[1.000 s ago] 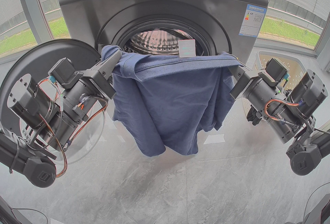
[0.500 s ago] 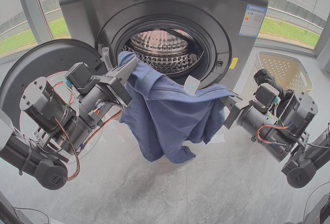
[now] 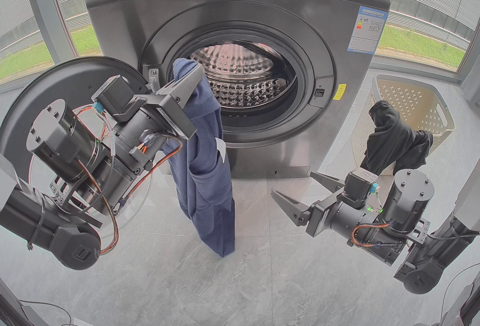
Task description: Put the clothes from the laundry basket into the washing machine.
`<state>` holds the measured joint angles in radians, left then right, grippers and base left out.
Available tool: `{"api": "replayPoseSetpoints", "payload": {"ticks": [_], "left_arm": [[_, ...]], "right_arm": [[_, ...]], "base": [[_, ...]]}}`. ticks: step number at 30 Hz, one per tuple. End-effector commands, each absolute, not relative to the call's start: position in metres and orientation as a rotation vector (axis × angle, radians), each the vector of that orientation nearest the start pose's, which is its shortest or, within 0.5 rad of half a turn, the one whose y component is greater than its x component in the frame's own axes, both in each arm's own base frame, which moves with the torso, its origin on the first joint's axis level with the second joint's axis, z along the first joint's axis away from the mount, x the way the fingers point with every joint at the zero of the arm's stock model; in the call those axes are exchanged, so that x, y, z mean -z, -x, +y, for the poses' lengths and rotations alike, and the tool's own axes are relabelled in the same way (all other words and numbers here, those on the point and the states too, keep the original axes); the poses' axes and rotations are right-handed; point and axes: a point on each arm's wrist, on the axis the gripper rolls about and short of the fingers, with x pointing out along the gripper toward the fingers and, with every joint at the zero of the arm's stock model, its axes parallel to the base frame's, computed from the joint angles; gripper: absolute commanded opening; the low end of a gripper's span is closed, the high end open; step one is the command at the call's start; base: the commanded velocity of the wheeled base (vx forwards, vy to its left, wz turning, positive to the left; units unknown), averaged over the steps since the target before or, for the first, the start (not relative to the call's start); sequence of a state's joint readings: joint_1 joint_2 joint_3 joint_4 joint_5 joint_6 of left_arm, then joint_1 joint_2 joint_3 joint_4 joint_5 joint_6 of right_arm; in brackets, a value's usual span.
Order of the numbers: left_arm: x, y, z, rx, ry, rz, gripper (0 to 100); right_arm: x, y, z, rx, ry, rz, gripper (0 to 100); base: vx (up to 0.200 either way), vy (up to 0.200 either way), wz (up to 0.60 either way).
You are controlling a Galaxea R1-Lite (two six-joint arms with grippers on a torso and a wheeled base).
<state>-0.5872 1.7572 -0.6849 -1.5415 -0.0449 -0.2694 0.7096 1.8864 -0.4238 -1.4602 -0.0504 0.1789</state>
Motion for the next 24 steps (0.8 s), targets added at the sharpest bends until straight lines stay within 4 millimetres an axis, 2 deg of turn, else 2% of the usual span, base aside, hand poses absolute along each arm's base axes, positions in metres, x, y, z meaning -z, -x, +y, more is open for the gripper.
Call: {"api": "replayPoseSetpoints", "payload": {"ticks": [1,5,11,14,24], "left_arm": [[-0.226,-0.245,-0.165,0.684,0.387,-0.383,0],[-0.227,-0.244,-0.166,0.687,0.389,-0.384,0],[-0.232,-0.241,-0.165,0.692,0.393,-0.398,0],[-0.234,-0.240,-0.166,0.695,0.395,-0.406,0],[-0.241,-0.234,-0.166,0.709,0.404,-0.426,0]], "right_arm": [[-0.096,-0.231,0.198,-0.661,-0.143,0.126,100],[-0.086,-0.242,0.214,-0.676,-0.136,0.126,100],[-0.087,-0.268,0.239,-0.692,-0.170,0.035,100],[-0.085,-0.272,0.243,-0.693,-0.172,0.025,100],[-0.055,-0.290,0.261,-0.710,-0.140,0.054,100]], "base": [[0.000,0.000,0.00],[0.000,0.000,0.00],[0.000,0.000,0.00],[0.000,0.000,0.00],[0.000,0.000,0.00]]}}
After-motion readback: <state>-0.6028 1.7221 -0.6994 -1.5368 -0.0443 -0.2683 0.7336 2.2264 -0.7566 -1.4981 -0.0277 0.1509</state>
